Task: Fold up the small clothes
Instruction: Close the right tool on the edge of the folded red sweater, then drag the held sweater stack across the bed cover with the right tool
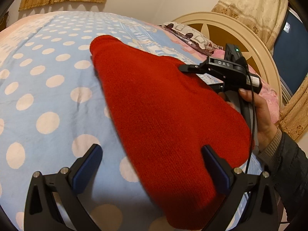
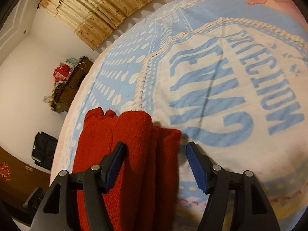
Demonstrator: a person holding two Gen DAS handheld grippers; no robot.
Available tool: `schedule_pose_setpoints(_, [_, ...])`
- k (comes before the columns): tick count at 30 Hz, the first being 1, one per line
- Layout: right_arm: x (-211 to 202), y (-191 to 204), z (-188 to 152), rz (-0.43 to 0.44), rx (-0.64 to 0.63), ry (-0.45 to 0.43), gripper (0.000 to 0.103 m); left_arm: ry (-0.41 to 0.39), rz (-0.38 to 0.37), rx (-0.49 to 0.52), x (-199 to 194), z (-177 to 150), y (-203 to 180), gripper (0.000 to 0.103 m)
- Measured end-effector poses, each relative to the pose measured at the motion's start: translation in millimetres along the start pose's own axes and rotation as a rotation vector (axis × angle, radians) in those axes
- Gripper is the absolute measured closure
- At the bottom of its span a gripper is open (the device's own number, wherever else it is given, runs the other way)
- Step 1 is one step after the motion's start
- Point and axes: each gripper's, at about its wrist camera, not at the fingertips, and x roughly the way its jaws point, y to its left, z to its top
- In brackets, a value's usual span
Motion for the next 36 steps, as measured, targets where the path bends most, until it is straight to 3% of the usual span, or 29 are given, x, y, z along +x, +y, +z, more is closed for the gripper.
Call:
schedule_pose_setpoints(6, [5.8,-2.3,1.0,0.027,0.002,-0.004,0.038,0.006,0.011,0.008,2.1,1.0,-3.5,0.000])
schedule_pose_setpoints(10, [8.3,0.6,-0.7,0.049,-0.012,-0.008,0.060,0.008,0.013,0.008,4.0,2.3,-3.5,0.000])
schedule_pose_setpoints(19, [15.6,5.5,-2.2,0.034,-0.040,-0.016,0.061,0.009,0.024,-0.001,9.2,6.9,-5.7,0.000])
schedule_pose_setpoints(28, [10.7,19.4,-6.8,-0.002,-0.083,-0.044,0.074,0.018,0.015,0.010,9.7,10.8,-5.0,0.000])
schedule_pose_setpoints(30, [8.3,21.0,-7.6,-0.010,-0.087,-0.055,0.075,0.020,0.006,0.015,8.9,11.5,-4.9,0.002])
schedule_pose_setpoints(32, [5.6,23.2,-9.0,-0.017,-0.087,-0.062,0.076,0.019,-0.023,0.022,7.8,11.3,-5.6,0.014])
schedule_pose_setpoints(36, [2.5,23.7,-11.0,-0.031,-0.078,-0.073,0.077,0.021,-0.042,0.027,7.7,10.3,-6.7,0.024])
